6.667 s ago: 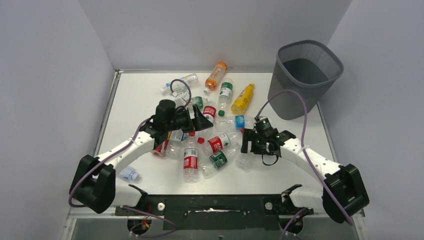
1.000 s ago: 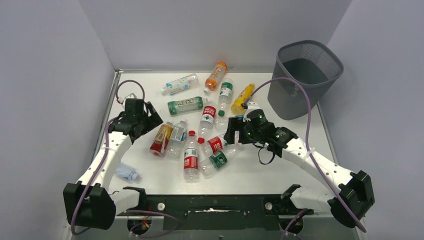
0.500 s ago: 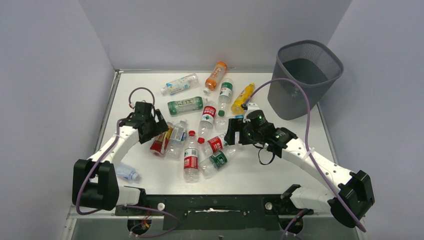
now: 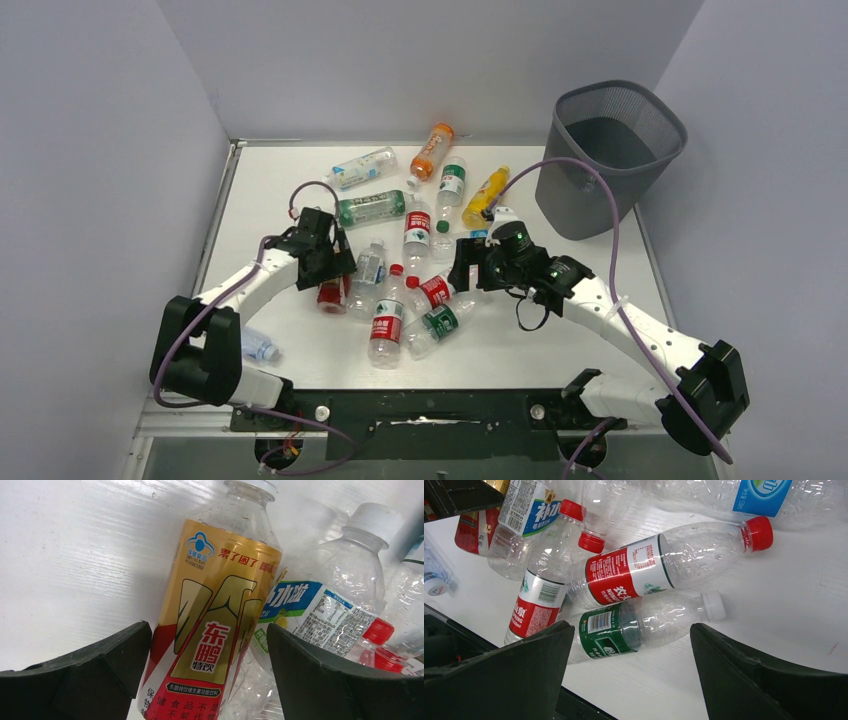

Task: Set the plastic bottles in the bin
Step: Pick up the plastic bottle at the center of the board.

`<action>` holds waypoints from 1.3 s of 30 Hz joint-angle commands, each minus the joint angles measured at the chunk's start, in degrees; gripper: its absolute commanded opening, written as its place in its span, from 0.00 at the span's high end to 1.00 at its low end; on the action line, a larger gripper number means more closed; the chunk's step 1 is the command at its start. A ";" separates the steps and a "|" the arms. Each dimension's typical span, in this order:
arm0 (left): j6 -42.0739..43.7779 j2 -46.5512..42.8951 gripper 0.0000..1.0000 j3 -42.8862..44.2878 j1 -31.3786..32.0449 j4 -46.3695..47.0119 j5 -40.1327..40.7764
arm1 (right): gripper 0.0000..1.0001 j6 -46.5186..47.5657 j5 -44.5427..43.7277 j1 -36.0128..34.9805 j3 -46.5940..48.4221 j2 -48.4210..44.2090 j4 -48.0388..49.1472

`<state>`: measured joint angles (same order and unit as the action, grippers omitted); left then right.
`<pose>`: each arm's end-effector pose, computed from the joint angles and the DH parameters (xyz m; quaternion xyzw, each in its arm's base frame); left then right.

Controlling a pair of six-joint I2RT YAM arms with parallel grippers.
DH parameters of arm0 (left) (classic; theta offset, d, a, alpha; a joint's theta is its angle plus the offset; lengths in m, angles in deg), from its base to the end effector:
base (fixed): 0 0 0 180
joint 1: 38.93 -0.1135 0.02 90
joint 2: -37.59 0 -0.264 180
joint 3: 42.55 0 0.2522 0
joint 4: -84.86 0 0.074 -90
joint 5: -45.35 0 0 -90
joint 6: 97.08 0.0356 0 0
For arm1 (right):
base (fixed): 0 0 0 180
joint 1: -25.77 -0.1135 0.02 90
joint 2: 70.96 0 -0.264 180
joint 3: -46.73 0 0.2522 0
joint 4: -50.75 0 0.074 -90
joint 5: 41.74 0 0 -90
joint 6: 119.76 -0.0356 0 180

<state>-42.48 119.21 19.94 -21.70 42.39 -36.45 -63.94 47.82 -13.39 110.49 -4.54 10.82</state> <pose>0.2611 -0.0756 0.1959 -0.1700 0.9521 -0.0463 0.2501 0.1917 0.1558 0.2696 -0.0382 0.9148 0.2373 0.3246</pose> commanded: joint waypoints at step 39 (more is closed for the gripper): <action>0.75 -11.01 0.42 12.78 3.33 -6.85 -4.41 | 0.10 -3.09 -1.56 -3.69 -0.47 2.39 4.20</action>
<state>-42.02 110.67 29.45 -18.83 35.15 -37.47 -66.49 47.66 -16.51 108.24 -2.27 12.31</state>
